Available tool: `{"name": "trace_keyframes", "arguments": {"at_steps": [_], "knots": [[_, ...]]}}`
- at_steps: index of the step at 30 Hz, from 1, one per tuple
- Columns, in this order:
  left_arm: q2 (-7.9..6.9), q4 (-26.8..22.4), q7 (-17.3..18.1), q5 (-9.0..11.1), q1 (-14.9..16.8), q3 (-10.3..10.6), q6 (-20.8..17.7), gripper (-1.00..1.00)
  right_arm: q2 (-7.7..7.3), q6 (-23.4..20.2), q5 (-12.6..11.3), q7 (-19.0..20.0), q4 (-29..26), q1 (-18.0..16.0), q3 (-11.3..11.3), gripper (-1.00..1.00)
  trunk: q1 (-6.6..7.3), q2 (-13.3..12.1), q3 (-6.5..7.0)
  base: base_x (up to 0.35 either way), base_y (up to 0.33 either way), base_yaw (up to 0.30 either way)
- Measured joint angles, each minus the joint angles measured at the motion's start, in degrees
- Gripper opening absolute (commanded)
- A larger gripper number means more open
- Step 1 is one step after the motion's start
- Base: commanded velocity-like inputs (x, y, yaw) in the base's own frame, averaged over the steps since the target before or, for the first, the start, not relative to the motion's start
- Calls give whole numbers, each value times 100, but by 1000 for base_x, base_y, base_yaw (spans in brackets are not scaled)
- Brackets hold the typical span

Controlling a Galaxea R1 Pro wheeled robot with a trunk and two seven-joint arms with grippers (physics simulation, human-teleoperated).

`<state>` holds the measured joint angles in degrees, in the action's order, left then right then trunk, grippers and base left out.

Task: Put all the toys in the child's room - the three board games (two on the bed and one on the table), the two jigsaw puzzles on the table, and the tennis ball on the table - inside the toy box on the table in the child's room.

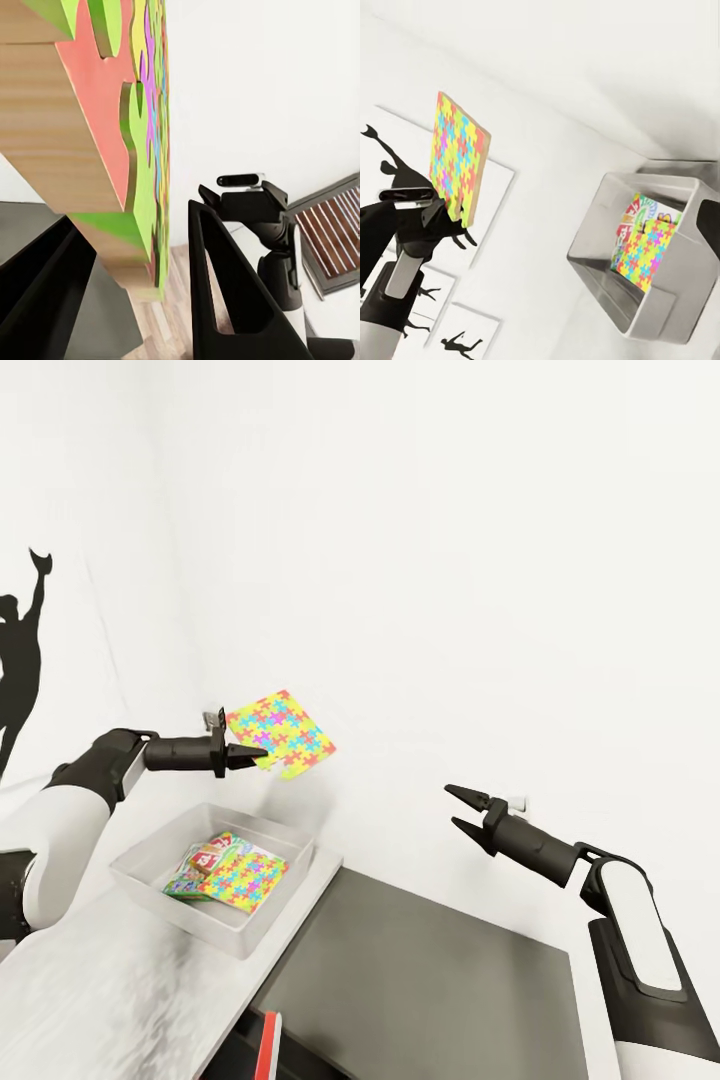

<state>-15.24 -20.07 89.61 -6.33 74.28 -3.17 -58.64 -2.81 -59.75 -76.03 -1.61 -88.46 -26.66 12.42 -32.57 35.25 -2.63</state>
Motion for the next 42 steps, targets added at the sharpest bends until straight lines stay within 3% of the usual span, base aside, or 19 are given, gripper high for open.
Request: {"name": "trace_keyframes", "arguments": {"at_steps": [8, 12, 15, 33, 36, 42], "knots": [[-282, 468, -60, -16, -49, 6, -6, -100, 0, 0, 6, -14, 6, 0, 0, 100, 0, 0, -67, 0, 0, 0], [-364, 842, -833, 13, -53, 3, 6, -100, 0, 0, 11, -14, 26, 0, 0, 100, 0, 0, -105, 0, 0, 0], [-404, 1008, -1126, 30, -124, -13, 24, -100, 0, 14, 12, -14, 31, 0, 0, 100, 0, 0, -133, 0, 0, 0], [-566, 1085, -1506, 55, -479, -164, 276, -100, 0, 8, 13, -14, 37, 0, 0, 100, 0, 0, -302, 0, 0, 0], [-569, 1086, -1699, 55, -507, -365, 326, -100, 0, 8, 13, -14, 37, 0, -4, 100, 0, 0, -330, 0, 0, 0], [-558, 1087, -2608, 49, -544, -1076, 437, -100, 0, 5, 16, -14, 33, 0, -6, 100, 0, 0, -386, 0, 0, 0]]}}
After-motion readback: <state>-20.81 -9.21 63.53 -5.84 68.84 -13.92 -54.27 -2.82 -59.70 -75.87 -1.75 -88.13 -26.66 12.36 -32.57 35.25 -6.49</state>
